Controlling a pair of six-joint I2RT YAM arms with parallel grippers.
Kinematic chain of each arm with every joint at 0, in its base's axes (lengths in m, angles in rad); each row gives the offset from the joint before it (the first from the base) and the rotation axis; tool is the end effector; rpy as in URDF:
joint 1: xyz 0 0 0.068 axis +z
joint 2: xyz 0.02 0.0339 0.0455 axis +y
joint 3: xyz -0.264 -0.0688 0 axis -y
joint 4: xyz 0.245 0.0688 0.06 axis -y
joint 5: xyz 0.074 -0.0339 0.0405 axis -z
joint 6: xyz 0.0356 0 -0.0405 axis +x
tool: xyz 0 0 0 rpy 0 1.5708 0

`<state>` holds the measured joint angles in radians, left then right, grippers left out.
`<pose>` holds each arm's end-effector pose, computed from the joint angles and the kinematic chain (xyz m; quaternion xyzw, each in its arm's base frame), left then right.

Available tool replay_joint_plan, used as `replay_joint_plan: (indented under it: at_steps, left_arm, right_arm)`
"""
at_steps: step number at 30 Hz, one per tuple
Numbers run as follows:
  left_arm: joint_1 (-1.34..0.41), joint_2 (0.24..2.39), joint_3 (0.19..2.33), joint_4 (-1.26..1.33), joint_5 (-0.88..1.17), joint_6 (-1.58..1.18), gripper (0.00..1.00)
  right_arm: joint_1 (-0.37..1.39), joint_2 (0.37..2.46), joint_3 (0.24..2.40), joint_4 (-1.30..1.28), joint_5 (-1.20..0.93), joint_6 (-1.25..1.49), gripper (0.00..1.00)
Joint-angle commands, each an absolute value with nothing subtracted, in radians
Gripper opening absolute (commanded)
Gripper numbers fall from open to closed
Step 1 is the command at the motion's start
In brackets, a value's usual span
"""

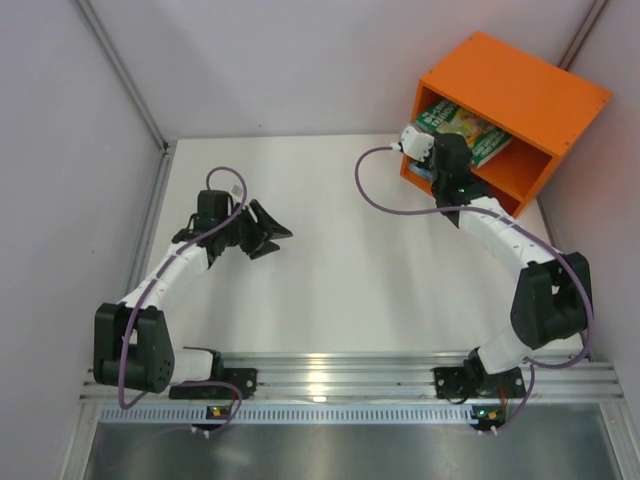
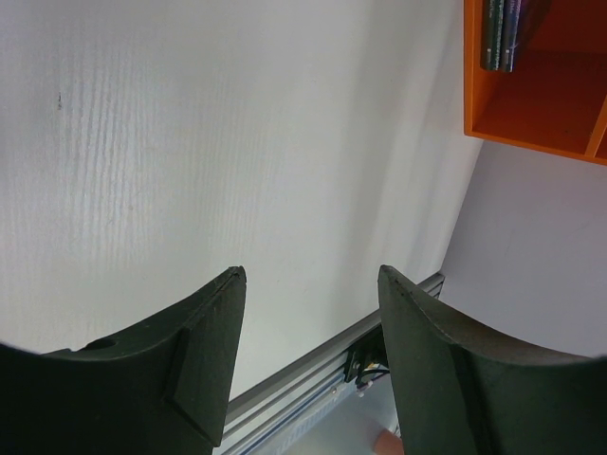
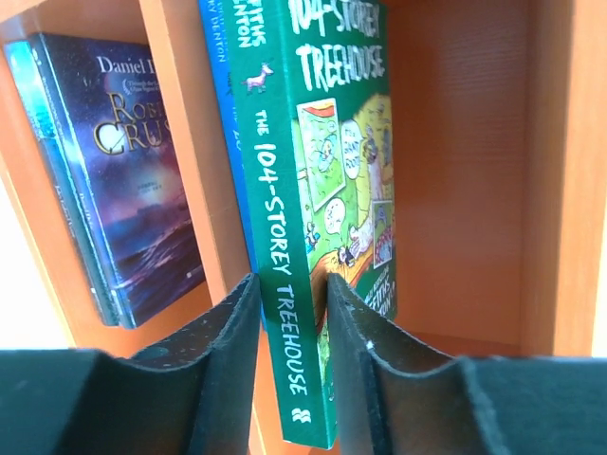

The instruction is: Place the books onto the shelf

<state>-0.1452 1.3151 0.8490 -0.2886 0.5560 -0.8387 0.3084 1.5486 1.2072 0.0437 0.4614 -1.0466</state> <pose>0.2694 -0.0584 0.2410 -0.1975 0.8671 -0.4023 0.2173 0.3538 0.0961 0.3209 -0.3848 0.6952 -0.3803 0.4734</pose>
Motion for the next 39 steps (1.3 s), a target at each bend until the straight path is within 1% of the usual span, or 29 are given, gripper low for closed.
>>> replay_joint_plan:
  at_steps: [1,4,5,7,15,22,25,26,27,29,31,35,39]
  left_arm:
    - [-0.149,1.281,0.847,-0.285,0.548,-0.83,0.63]
    - [-0.147,1.289,0.845,-0.287,0.546,-0.828,0.63]
    - [-0.149,1.29,0.847,-0.287,0.548,-0.828,0.63]
    - [-0.149,1.29,0.848,-0.287,0.549,-0.828,0.62]
    - [-0.149,1.295,0.865,-0.287,0.545,-0.827,0.62]
    - [-0.149,1.315,0.9,-0.287,0.543,-0.827,0.62]
    - [-0.149,1.318,0.904,-0.288,0.546,-0.827,0.63]
    - [-0.149,1.316,0.904,-0.288,0.548,-0.827,0.63]
    - [-0.149,1.315,0.904,-0.29,0.546,-0.827,0.62]
    - [-0.149,1.312,0.9,-0.29,0.546,-0.827,0.62]
    - [-0.15,1.307,0.899,-0.288,0.551,-0.828,0.62]
    - [-0.152,1.299,0.894,-0.288,0.555,-0.83,0.63]
    - [-0.156,1.285,0.885,-0.288,0.551,-0.834,0.63]
  right_arm:
    - [0.287,1.574,1.269,0.132,0.477,-1.077,0.3]
    - [0.285,1.589,1.264,0.147,0.474,-1.094,0.17]
    - [0.285,1.592,1.258,0.162,0.477,-1.101,0.07]
    - [0.285,1.597,1.227,0.23,0.489,-1.137,0.0]
    - [0.284,1.594,1.172,0.342,0.437,-1.2,0.0]
    - [0.27,1.638,1.204,0.353,0.416,-1.2,0.0]
    - [0.268,1.641,1.241,0.318,0.434,-1.155,0.16]
    - [0.267,1.64,1.258,0.281,0.423,-1.114,0.25]
    - [0.268,1.637,1.288,0.211,0.414,-1.091,0.29]
    - [0.268,1.623,1.308,0.151,0.39,-1.043,0.38]
    - [0.267,1.605,1.324,0.098,0.376,-1.01,0.42]
    - [0.268,1.583,1.342,0.031,0.351,-0.959,0.54]
    - [0.268,1.578,1.361,0.003,0.359,-0.947,0.55]
